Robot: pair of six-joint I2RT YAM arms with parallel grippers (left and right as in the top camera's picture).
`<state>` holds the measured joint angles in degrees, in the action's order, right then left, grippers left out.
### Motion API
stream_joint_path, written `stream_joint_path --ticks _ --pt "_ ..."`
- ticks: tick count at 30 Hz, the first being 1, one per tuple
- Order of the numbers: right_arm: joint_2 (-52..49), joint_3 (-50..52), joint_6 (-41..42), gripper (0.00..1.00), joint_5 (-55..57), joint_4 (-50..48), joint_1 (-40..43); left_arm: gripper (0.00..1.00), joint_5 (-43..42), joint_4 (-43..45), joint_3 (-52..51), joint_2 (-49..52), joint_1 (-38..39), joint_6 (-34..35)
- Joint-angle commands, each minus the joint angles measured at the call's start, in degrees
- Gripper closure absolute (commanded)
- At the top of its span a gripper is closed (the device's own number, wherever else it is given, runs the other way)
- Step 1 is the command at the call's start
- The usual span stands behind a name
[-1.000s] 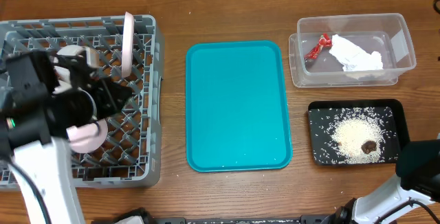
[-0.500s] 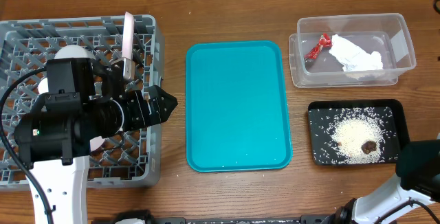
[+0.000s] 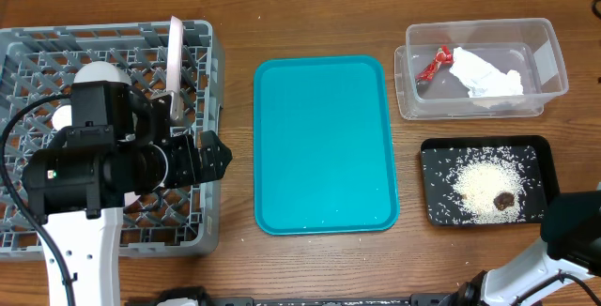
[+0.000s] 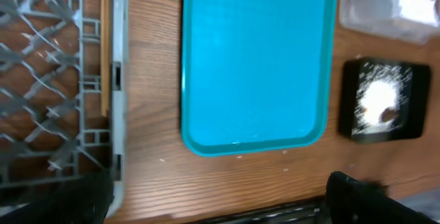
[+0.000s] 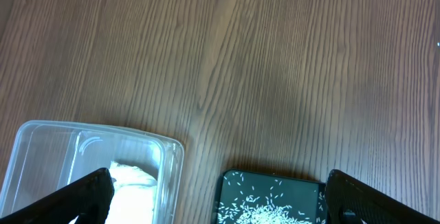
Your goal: Sort waste into correct bins and load items into the dishwasher
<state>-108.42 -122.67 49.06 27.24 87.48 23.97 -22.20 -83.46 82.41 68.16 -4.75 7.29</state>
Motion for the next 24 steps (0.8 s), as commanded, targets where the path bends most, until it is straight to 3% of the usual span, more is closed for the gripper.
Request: stream_joint_path --ticks 1,9,18,24 --pt "1.60 -1.05 0.07 0.00 0.55 -0.22 0.00 0.00 1.60 3.50 -4.17 -0.70 1.03 -8.39" --pt "1.60 -1.05 0.07 0.00 0.55 -0.22 0.00 0.00 1.64 32.24 -29.68 -13.84 5.62 -18.12" --pt "1.60 -1.05 0.07 0.00 0.55 -0.24 0.00 0.00 1.86 65.53 -61.72 -34.69 5.90 -18.01" --pt "1.60 -1.05 0.07 0.00 0.55 -0.24 0.00 0.00 1.88 83.21 -75.08 -44.22 5.90 -14.73"
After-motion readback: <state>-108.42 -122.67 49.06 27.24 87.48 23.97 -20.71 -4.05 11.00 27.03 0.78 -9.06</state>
